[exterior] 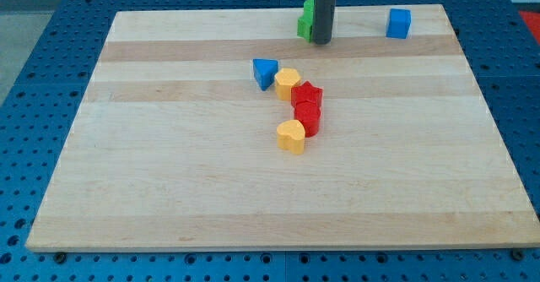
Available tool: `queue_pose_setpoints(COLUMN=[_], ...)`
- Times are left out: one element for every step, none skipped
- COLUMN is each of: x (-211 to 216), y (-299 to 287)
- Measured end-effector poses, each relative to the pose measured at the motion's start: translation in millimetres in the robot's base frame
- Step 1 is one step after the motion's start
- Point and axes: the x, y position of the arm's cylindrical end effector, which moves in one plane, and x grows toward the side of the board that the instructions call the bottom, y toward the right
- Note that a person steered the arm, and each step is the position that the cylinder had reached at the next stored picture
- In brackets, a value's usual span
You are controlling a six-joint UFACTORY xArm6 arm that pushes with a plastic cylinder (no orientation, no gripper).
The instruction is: Slide the green circle towards the blue triangle
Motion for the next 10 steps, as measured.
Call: queue_pose_setpoints(x=[-4, 0, -3, -56, -65, -9, 17, 29, 17, -23], y=[-5, -78, -166, -188, -173, -158, -108, -36, 12, 16])
